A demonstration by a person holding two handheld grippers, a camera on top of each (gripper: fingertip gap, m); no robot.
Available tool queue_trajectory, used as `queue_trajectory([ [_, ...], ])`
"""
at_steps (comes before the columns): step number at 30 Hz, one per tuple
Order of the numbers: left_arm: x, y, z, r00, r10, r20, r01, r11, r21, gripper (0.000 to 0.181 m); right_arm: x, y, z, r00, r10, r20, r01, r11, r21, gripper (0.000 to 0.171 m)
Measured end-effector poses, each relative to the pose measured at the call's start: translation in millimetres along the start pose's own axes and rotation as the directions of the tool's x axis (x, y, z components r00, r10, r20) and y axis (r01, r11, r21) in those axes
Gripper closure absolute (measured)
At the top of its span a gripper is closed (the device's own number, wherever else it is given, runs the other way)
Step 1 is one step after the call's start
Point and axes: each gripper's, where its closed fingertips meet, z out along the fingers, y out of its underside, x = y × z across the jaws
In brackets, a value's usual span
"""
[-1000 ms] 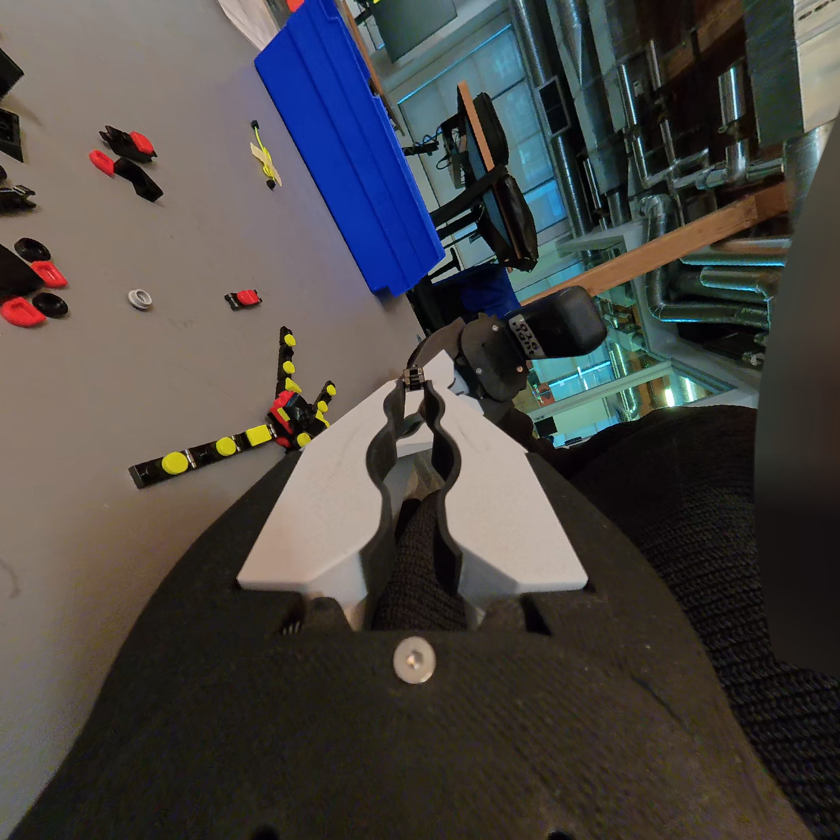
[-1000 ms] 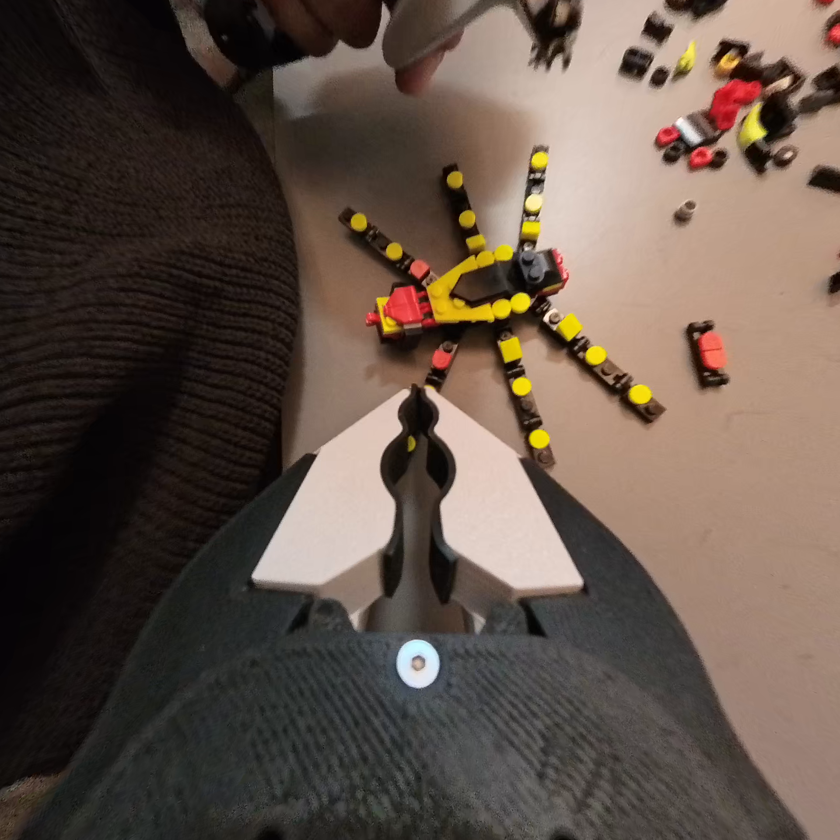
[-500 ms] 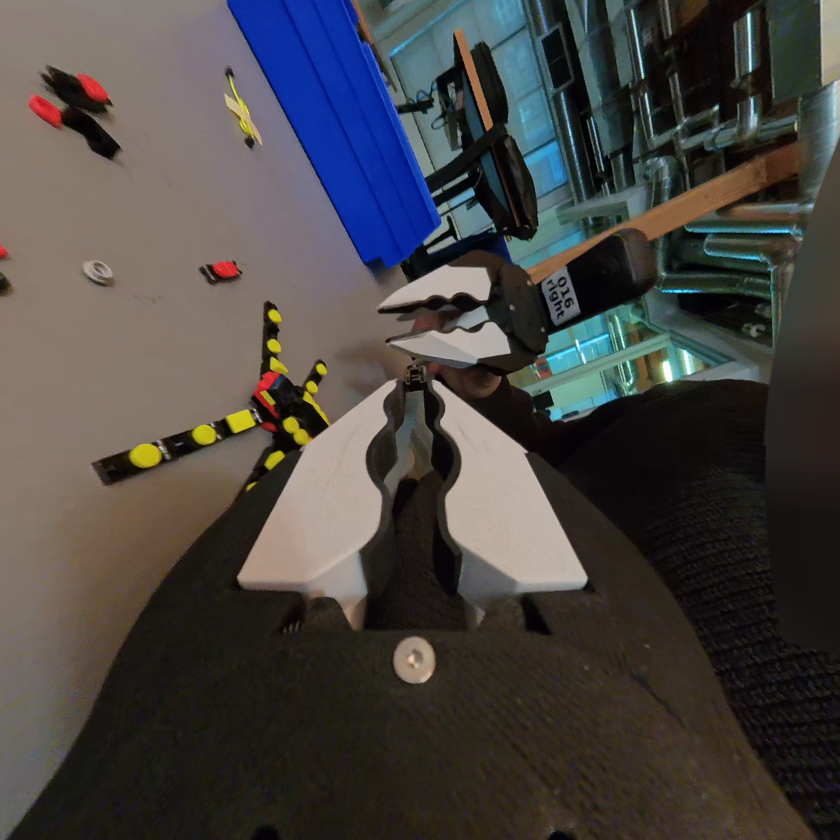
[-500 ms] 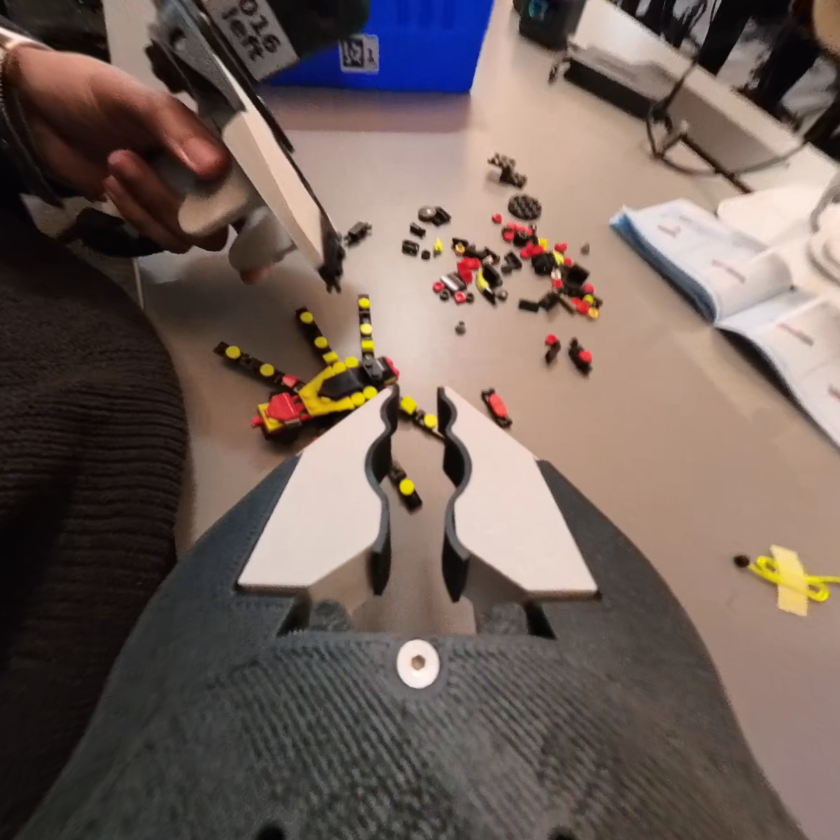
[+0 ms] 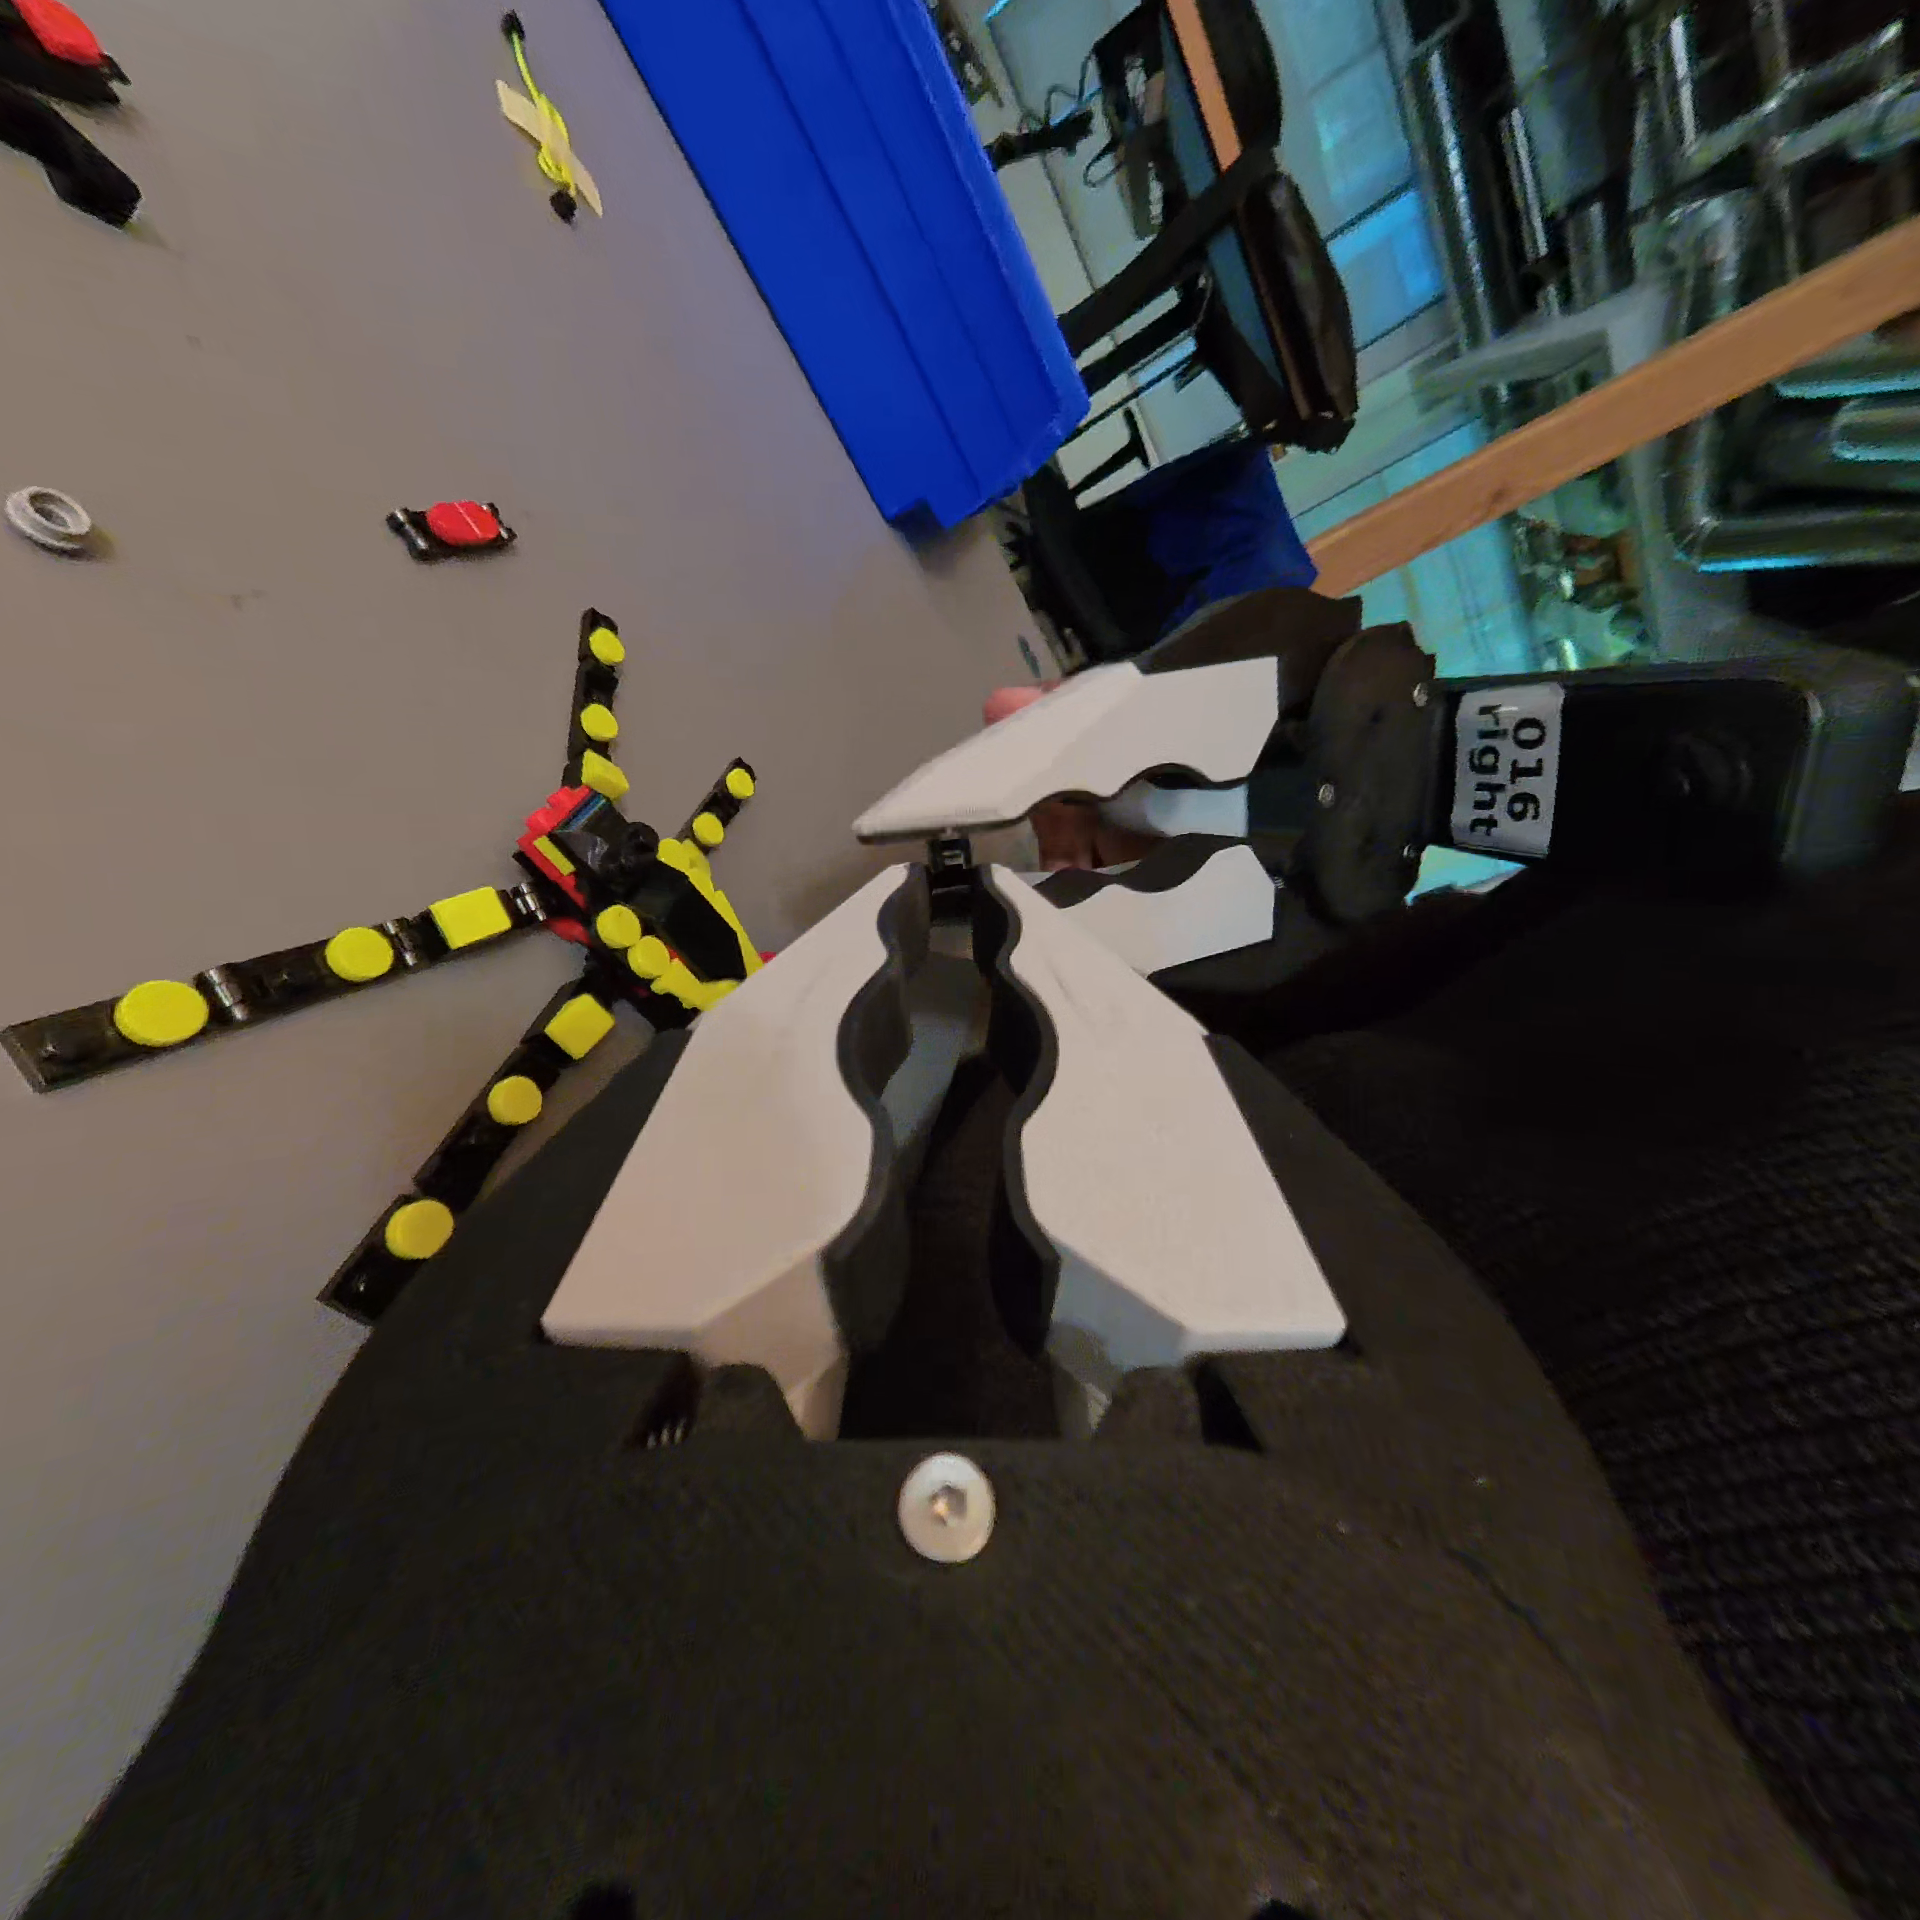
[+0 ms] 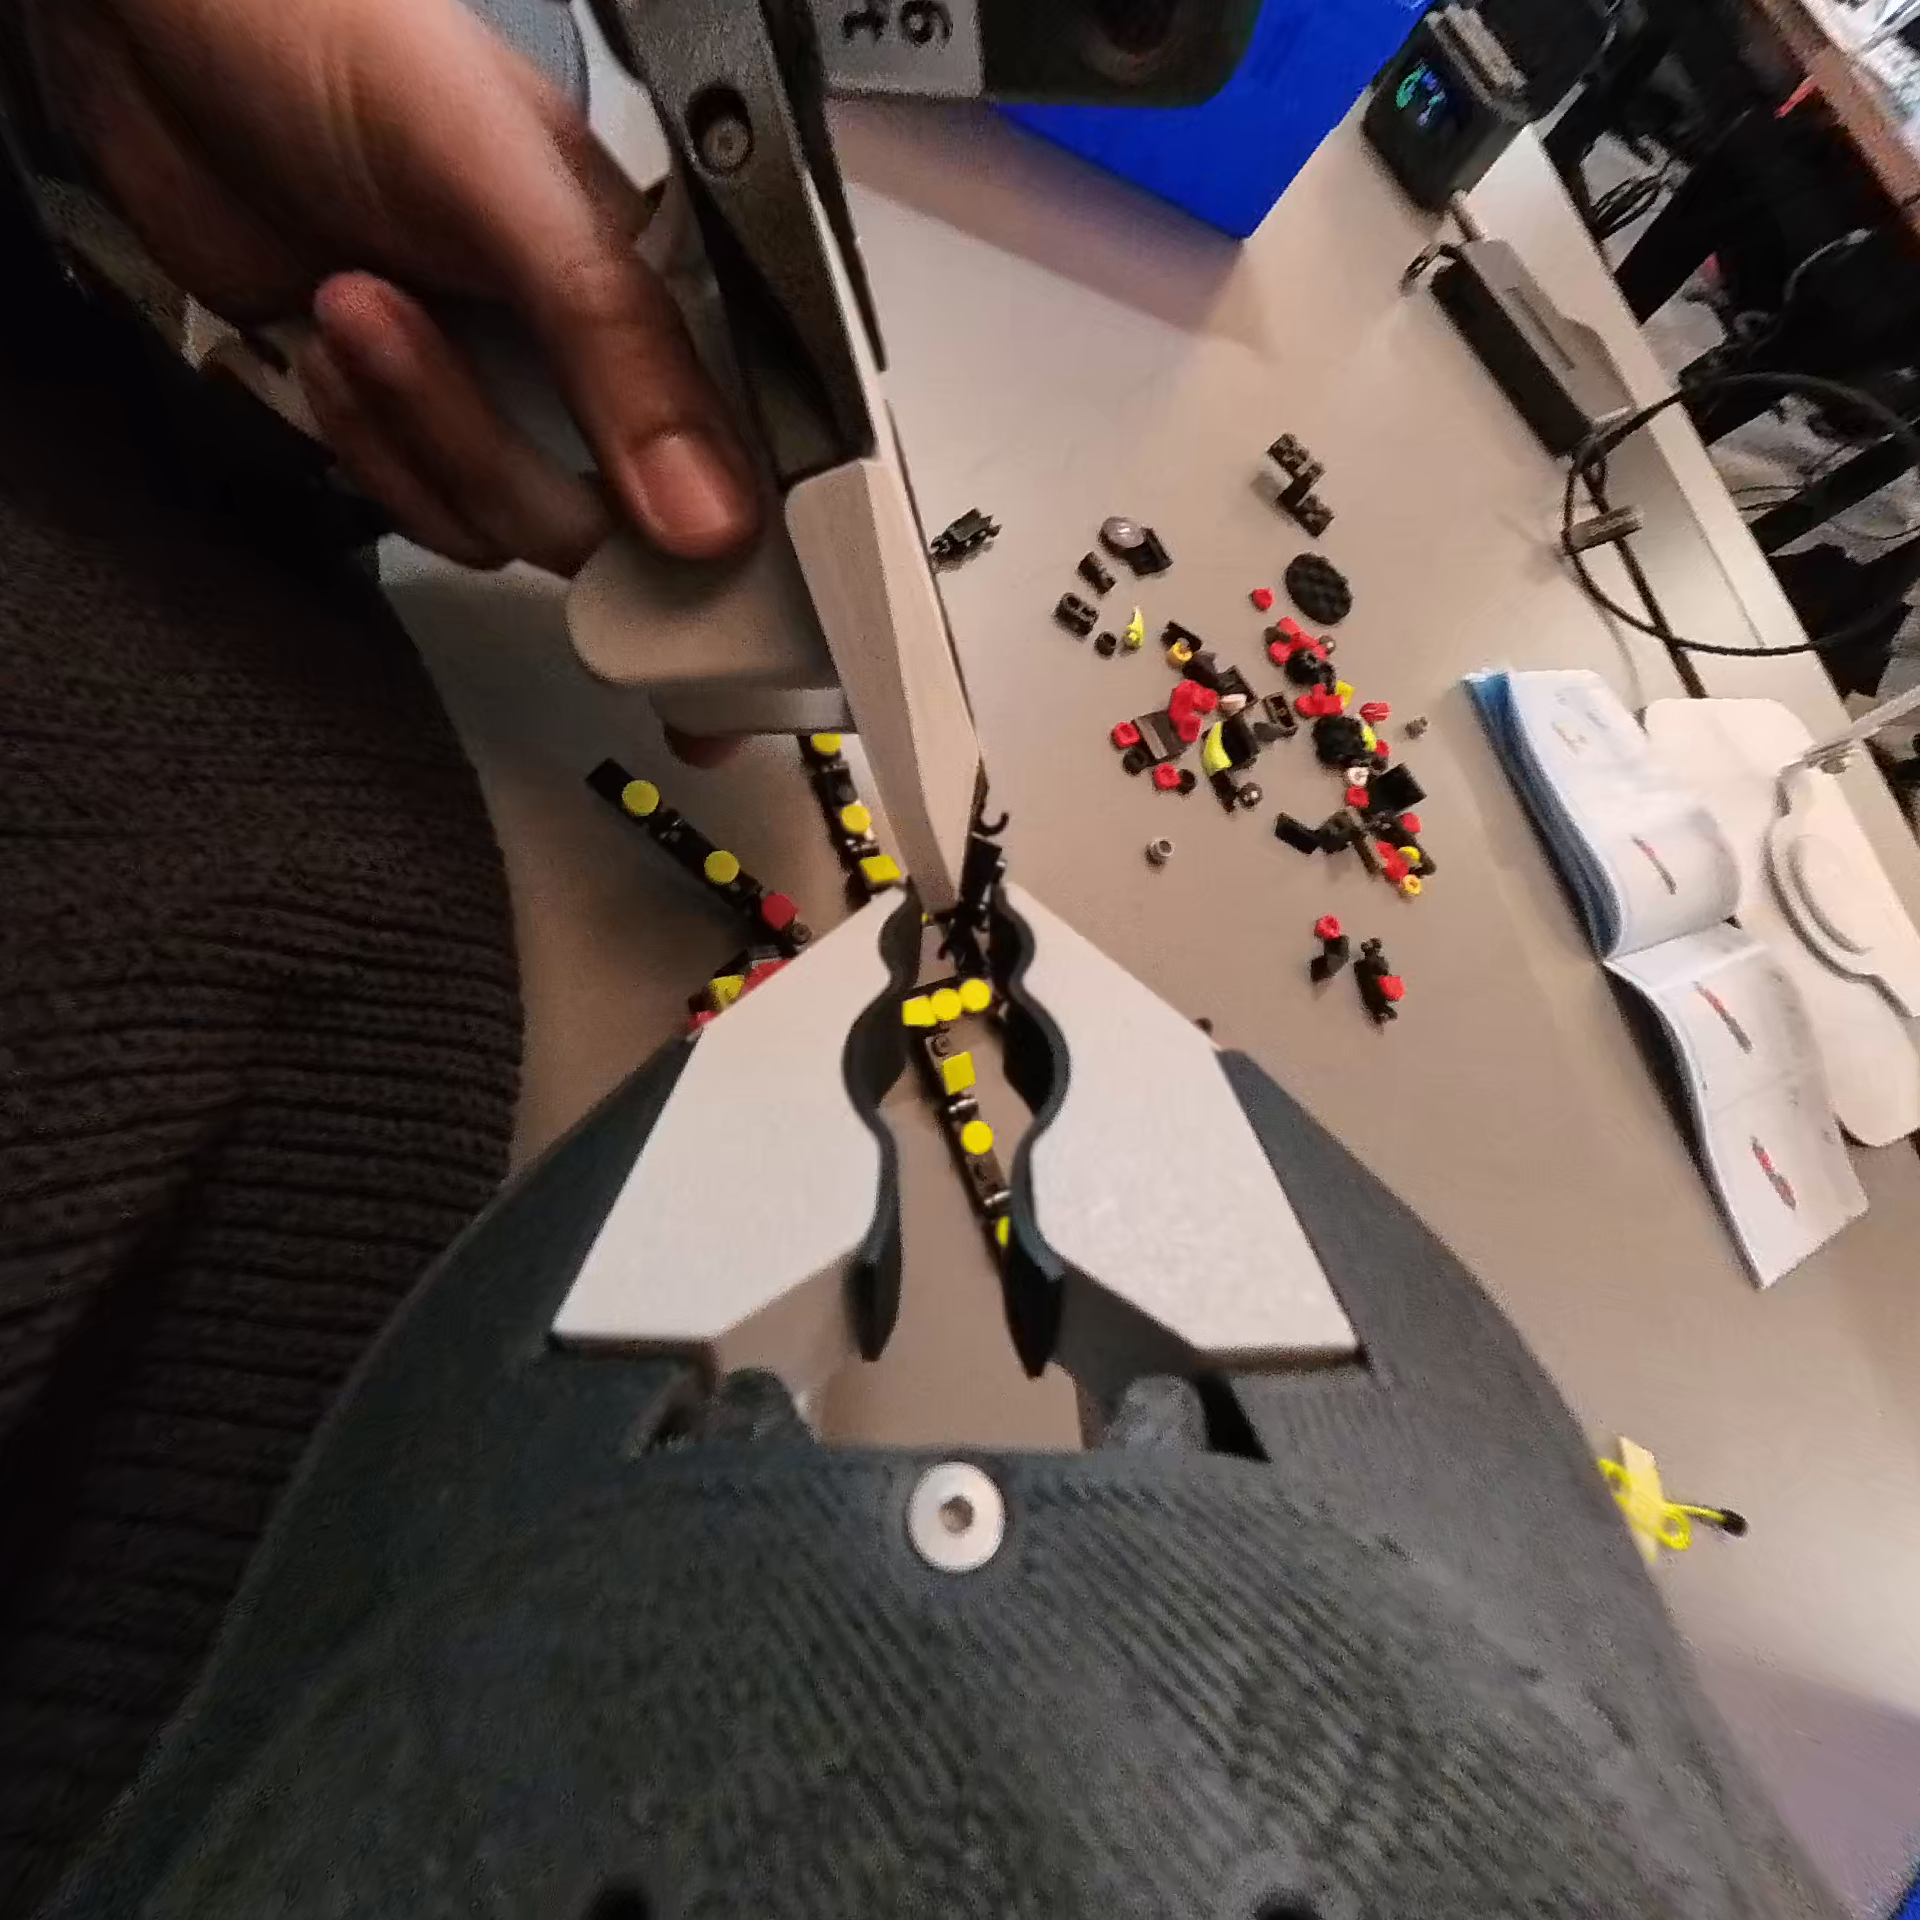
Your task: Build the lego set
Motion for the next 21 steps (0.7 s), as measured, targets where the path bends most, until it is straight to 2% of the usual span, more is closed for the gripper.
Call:
queue_trajectory([
  [6, -5, 3, 0, 0.998, 0.038, 0.045, -0.036, 0.999, -0.040, 0.173, 0, 6, 4, 0.991, -0.126, -0.055, 0.122, 0.991, -0.063, 0.163],
  [13, -4, 1, -1, 0.998, 0.042, 0.039, -0.041, 0.999, -0.023, 0.173, 0, 12, 3, 0.996, -0.085, -0.038, 0.082, 0.993, -0.091, 0.163],
  [15, -4, -3, -4, 0.998, 0.046, 0.042, -0.046, 0.999, -0.003, 0.173, 0, 15, 3, 0.997, -0.072, -0.035, 0.069, 0.993, -0.101, 0.159],
  [21, -4, -1, -3, 0.997, 0.053, 0.048, -0.052, 0.999, -0.014, 0.173, 3, 8, 2, 0.997, -0.051, -0.053, 0.047, 0.996, -0.071, 0.168],
])
